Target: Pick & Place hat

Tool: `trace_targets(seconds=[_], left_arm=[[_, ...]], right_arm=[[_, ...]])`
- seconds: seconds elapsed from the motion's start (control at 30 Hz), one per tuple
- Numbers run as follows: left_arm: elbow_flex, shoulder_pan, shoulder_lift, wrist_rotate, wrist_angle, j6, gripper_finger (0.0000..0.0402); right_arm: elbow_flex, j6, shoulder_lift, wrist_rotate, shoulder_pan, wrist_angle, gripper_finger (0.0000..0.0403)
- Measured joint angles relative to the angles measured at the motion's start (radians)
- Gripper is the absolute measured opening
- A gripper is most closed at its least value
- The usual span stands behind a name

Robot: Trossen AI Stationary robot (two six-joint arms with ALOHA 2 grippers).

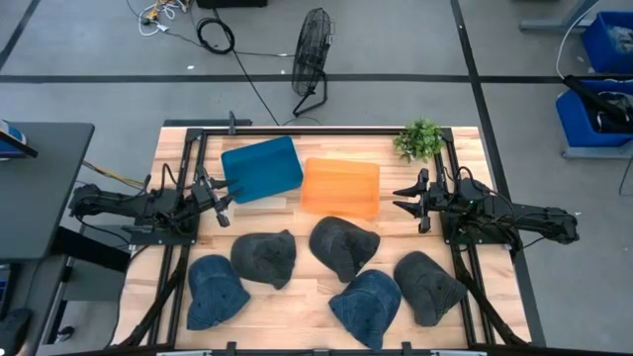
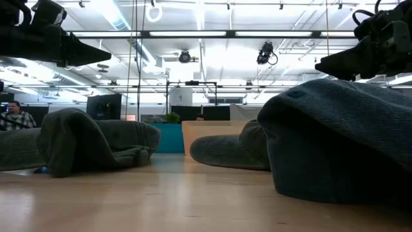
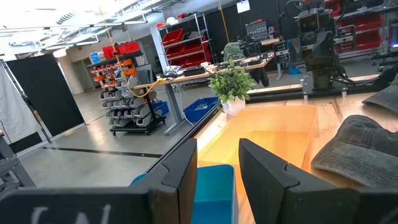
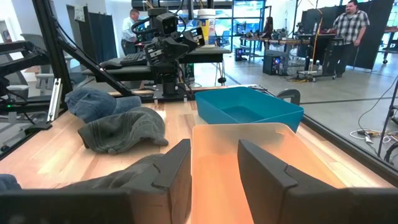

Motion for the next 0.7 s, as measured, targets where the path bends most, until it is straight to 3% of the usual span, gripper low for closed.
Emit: trace_targets(seconds=[0.5,0.7], left_arm=[[0.000,0.000,0.000,0.000,0.000,0.000,0.0122],[0.000,0.000,0.000,0.000,0.000,0.000,0.0122]], right_arm=[[0.000,0.002,0.000,0.000,0.000,0.000,0.0137],[0.000,-0.047,0.000,0.073,-0.002,-0.013,0.0137]])
